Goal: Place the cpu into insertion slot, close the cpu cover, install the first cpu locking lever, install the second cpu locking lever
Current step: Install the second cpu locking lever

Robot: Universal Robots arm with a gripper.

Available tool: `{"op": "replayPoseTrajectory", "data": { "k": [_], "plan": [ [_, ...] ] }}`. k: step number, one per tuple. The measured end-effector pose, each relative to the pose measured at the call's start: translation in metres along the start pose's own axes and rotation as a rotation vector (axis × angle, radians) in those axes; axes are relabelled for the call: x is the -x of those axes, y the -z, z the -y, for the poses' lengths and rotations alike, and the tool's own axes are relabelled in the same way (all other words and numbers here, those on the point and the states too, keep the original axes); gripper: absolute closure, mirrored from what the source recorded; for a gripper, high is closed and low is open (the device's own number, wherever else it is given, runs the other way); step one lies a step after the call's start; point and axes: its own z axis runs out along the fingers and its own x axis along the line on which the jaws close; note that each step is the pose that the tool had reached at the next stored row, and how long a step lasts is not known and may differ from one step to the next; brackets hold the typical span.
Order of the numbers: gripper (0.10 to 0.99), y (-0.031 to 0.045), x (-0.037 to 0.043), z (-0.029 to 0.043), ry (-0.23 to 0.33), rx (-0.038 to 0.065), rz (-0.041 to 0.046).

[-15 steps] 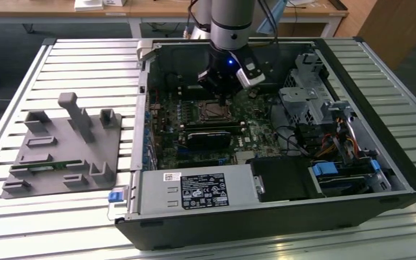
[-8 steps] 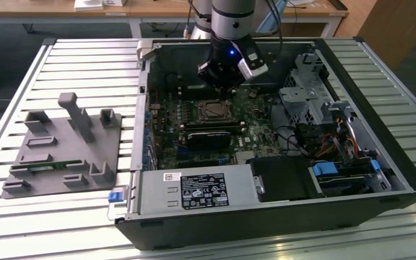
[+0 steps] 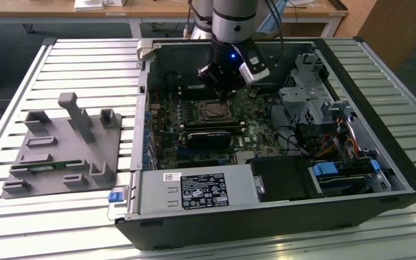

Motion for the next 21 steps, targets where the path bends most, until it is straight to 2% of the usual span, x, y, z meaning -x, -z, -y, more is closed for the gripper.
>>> {"op": "replayPoseTrajectory", "data": {
  "k": [7,10,16,18,21],
  "plan": [
    [0.98,-0.0005,0.0006,0.0194,0.0,0.0,-0.0026],
    [0.98,-0.0028,0.0012,0.024,0.0,0.0,-0.0092],
    [0.98,-0.0048,0.0009,0.0373,0.0,0.006,-0.0107],
    [0.98,-0.0047,-0.0047,0.0396,0.0,0.007,-0.0108],
    [0.98,-0.0046,-0.0178,0.0412,0.0,0.013,-0.0108]
  ]
}}
